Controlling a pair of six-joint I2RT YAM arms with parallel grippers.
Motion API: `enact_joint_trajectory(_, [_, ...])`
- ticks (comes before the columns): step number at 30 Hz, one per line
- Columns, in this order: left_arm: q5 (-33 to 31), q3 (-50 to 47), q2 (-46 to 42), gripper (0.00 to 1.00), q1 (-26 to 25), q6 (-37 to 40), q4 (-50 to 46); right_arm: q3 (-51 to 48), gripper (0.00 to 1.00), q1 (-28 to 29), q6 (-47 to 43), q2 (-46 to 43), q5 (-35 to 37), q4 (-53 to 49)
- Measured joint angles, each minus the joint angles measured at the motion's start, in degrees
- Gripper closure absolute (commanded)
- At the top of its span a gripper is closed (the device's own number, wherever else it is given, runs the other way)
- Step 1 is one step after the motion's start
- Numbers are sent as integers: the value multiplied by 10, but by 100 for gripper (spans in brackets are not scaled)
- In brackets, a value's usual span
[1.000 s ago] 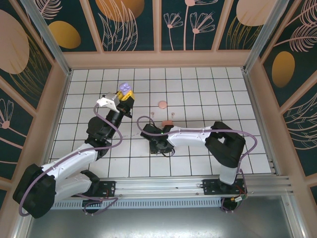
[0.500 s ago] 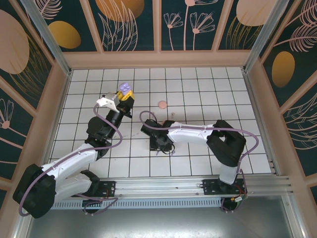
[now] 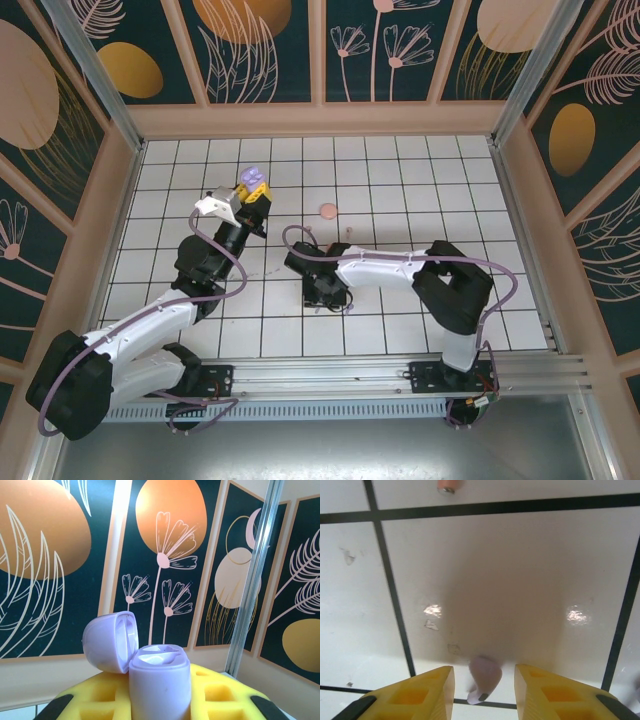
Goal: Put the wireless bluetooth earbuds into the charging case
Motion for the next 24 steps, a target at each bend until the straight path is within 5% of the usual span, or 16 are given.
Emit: enact_joint_trajectory(24, [0, 0, 2, 100, 0, 4, 2, 39, 78, 0, -83, 18, 9, -36])
